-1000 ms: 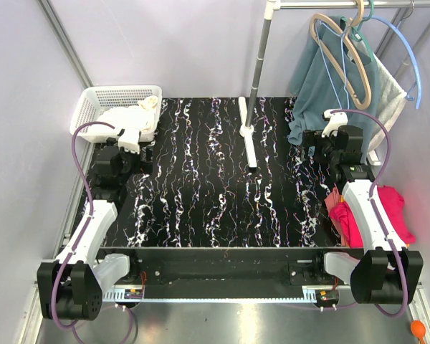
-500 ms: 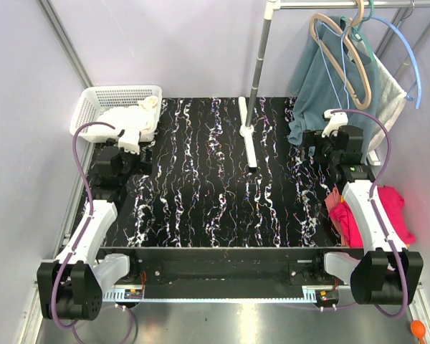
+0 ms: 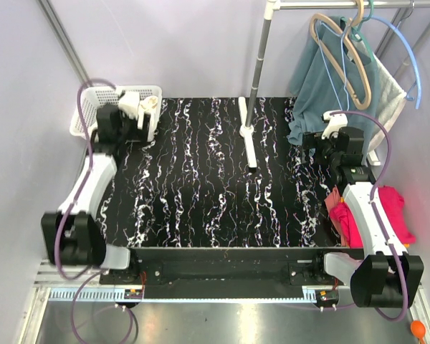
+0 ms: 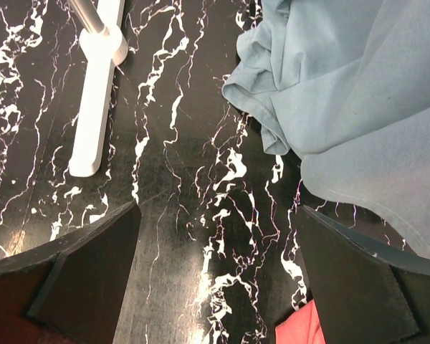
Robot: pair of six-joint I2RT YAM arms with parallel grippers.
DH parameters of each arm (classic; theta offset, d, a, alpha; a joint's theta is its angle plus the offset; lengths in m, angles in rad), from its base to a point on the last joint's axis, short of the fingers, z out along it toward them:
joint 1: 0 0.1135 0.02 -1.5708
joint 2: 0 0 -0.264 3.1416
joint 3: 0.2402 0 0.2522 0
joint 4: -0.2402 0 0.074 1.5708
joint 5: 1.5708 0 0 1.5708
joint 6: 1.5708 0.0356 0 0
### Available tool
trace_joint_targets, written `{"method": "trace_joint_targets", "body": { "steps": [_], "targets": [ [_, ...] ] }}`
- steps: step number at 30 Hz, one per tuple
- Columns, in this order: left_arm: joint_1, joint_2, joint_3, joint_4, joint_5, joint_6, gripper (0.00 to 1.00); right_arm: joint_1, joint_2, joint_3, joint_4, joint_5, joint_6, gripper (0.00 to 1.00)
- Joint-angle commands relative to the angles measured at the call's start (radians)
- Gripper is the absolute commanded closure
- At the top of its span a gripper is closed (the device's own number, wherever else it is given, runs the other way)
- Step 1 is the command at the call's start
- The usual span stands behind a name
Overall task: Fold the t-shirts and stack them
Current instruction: Grab the tshirt from the pile
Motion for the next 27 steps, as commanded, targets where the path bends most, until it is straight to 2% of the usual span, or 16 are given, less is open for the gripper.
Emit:
{"method": "trace_joint_targets", "body": {
  "steps": [1,3,6,8,11,19,27],
  "targets": [
    [0.04,0.179,0.268,-0.093,-0.03,0.022,0.05,0.0,-0.012,0.009,0.002,-0.02,-0.022,0.0],
    [0.057,0.292,0.4,-0.131,-0.002,0.011,0.05,0.0,-0.007,0.007,0.002,-0.026,-0.025,0.0],
    [0.07,0.464,0.631,-0.278,0.062,0.01,0.05,0.0,0.003,0.004,0.0,-0.027,-0.032,0.0],
    [0.07,0.583,0.79,-0.363,0.056,0.028,0.05,-0.001,0.016,0.003,-0.002,-0.023,-0.04,0.0],
    [0.068,0.699,0.933,-0.4,0.03,0.069,0.05,0.0,0.031,0.003,-0.005,-0.021,-0.049,0.0],
    [0.07,0.898,1.109,-0.386,0.02,0.148,0.07,0.0,0.065,0.003,-0.006,-0.004,-0.068,0.0],
    [0.088,1.023,1.136,-0.32,0.032,0.212,0.11,-0.001,0.094,-0.002,-0.011,0.005,-0.083,0.0]
  ]
}}
